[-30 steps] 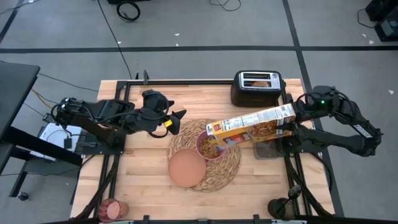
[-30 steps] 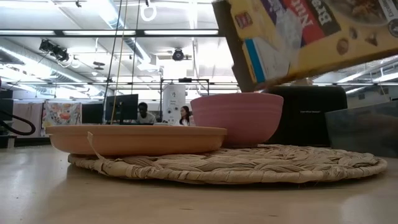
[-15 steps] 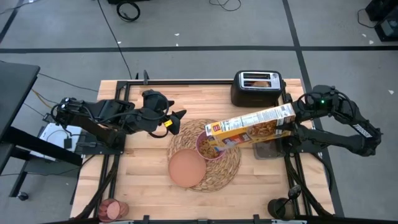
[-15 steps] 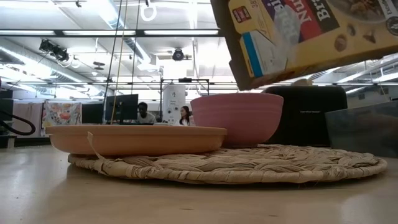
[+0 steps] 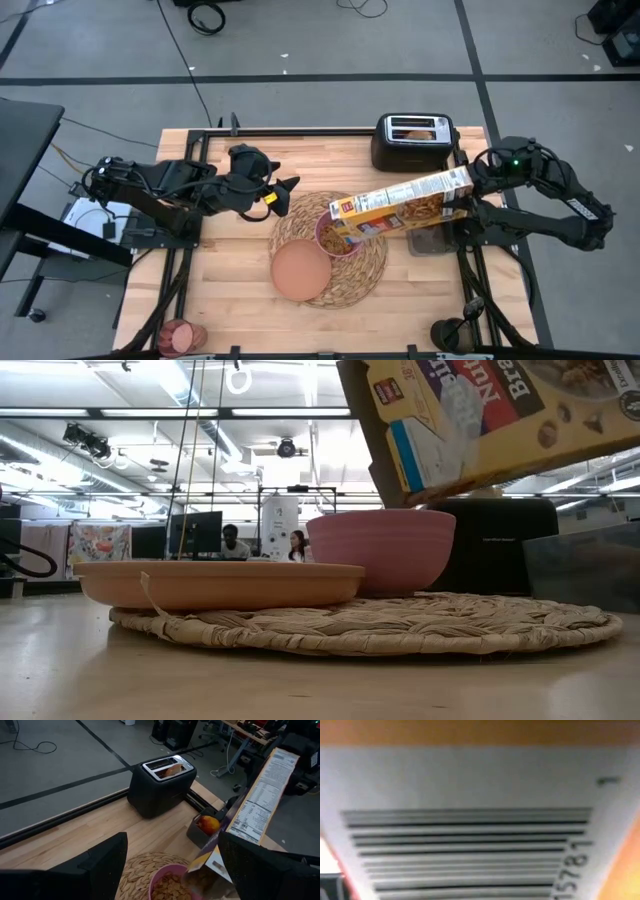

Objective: Arrange a breakfast setting
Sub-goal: Pour the cereal from the yellow cereal box into the pink bowl

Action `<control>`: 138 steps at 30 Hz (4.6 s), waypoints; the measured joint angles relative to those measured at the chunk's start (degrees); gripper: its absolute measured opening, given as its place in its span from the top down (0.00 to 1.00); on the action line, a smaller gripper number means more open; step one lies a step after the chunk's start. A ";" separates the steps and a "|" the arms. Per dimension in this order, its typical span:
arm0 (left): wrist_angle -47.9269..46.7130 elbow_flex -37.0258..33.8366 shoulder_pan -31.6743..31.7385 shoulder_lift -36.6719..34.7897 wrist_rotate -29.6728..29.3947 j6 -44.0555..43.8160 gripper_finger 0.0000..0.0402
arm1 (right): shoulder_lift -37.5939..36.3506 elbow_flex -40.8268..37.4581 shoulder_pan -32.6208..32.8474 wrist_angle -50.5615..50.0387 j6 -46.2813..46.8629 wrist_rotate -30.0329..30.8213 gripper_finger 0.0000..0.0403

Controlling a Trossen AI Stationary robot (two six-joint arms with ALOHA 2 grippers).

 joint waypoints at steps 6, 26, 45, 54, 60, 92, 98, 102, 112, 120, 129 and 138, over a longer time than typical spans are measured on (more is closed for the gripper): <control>-0.01 0.00 0.00 0.00 0.00 -0.17 0.21 | 0.33 0.01 0.02 0.40 0.70 -0.42 0.40; -0.03 0.00 -0.02 0.00 0.01 -0.20 0.21 | 1.05 0.00 0.04 -0.14 0.51 0.65 0.40; -0.03 0.00 -0.39 0.00 0.02 -0.85 0.21 | 4.45 0.02 0.04 2.74 -1.65 1.52 0.40; -0.05 0.00 -0.39 0.00 0.02 -0.84 0.21 | 5.38 0.04 0.09 3.26 -1.63 1.06 0.40; -0.05 0.00 -0.39 0.00 0.02 -0.91 0.21 | 6.19 0.03 0.13 3.36 -1.89 0.68 0.40; -0.29 0.02 -0.38 -0.02 1.02 -0.94 0.21 | -3.01 1.36 0.11 -1.03 3.39 2.58 0.40; 0.89 0.02 -0.39 -0.02 0.98 -0.86 0.21 | -4.02 1.55 0.11 -1.31 5.00 2.29 0.40; 4.27 0.02 -0.39 -0.04 0.96 1.25 0.21 | -3.98 1.54 0.11 -1.26 5.31 0.93 0.40; 20.78 0.09 -0.39 -1.82 0.89 14.54 0.21 | -3.93 4.66 0.11 -0.76 6.12 1.38 0.40; 33.63 0.11 -0.37 -3.76 0.87 27.57 0.21 | -3.93 7.30 0.11 -0.08 8.52 1.51 0.40; 35.85 0.11 -0.37 -3.93 0.32 31.78 0.21 | -3.93 8.94 0.11 6.60 12.65 0.39 0.40; 26.85 0.00 -0.39 -7.15 -3.81 29.70 0.21 | -3.91 8.94 0.11 24.37 21.85 -1.63 0.40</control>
